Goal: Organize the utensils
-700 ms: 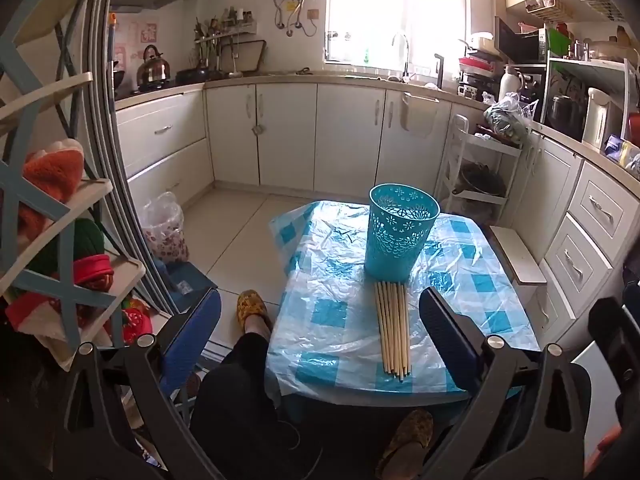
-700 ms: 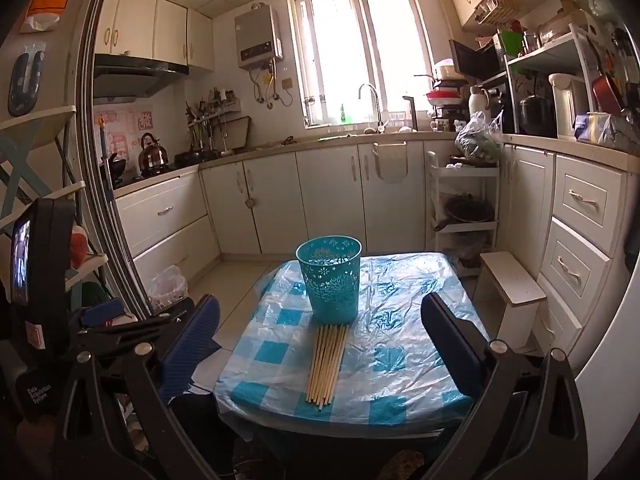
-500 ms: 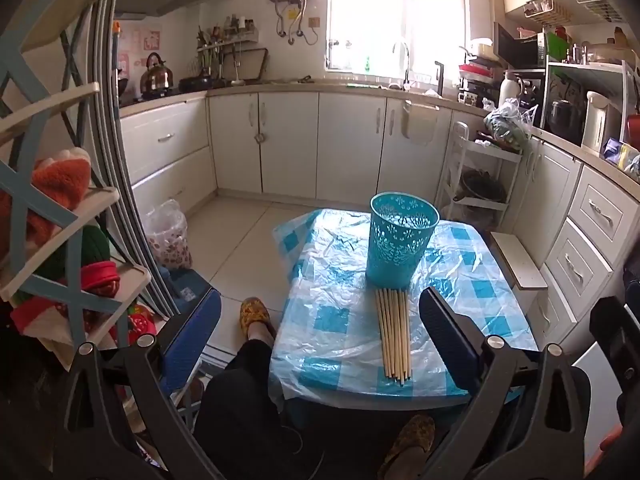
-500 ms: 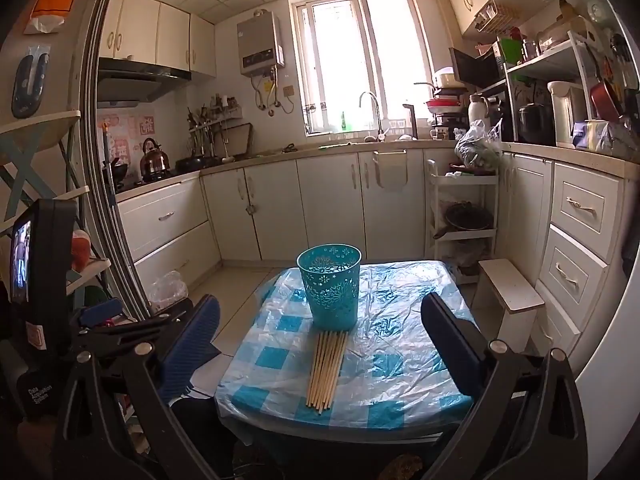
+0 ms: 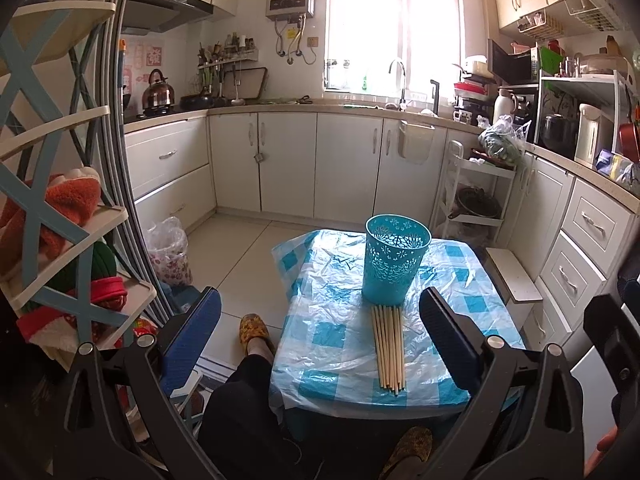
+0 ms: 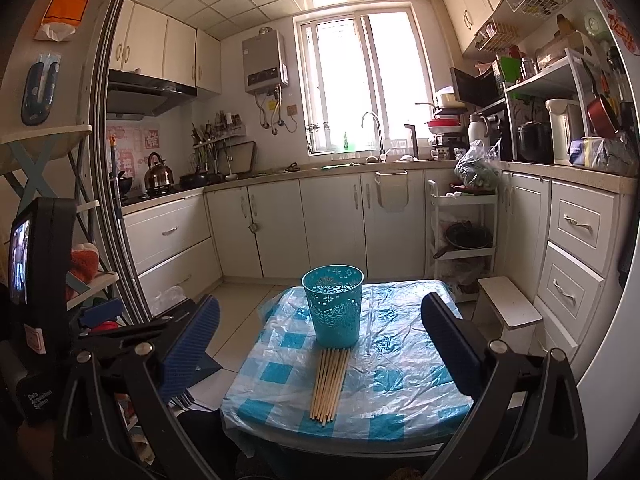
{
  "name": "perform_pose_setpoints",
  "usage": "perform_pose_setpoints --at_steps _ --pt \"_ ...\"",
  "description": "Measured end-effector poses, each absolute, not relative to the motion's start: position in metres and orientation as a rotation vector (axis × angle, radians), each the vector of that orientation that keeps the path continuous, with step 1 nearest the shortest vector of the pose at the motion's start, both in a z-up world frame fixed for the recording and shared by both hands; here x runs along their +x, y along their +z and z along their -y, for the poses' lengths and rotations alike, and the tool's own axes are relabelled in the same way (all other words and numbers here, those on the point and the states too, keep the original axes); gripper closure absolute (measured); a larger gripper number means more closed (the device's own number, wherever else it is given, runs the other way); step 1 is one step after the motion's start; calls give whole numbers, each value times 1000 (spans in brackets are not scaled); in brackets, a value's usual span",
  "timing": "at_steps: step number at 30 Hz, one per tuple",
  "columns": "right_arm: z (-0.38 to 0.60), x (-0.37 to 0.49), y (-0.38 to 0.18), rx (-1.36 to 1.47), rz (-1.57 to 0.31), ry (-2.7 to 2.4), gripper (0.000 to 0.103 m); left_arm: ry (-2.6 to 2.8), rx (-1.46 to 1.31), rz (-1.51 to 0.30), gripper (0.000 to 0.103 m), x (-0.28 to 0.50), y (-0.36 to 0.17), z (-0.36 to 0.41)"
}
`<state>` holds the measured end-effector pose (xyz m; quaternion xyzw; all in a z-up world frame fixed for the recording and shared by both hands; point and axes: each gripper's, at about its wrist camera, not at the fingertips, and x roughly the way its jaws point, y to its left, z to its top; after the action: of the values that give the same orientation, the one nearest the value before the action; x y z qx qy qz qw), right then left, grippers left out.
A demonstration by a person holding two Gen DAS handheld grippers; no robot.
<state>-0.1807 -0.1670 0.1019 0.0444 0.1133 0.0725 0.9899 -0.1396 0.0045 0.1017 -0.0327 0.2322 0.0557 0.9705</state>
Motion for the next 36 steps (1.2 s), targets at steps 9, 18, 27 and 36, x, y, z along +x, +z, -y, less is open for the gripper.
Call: perform_pose_setpoints --at_steps 9,18,27,36 --pt "171 -182 106 114 -242 151 6 109 -80 -443 8 -147 110 -5" --pt "174 -183 107 124 -238 150 6 104 -93 -426 8 -152 113 -7" --pt "175 -184 108 117 -242 143 6 106 -93 -424 8 -154 114 -6" --pt "171 -182 105 77 -271 132 6 108 -91 -430 8 -156 112 -6"
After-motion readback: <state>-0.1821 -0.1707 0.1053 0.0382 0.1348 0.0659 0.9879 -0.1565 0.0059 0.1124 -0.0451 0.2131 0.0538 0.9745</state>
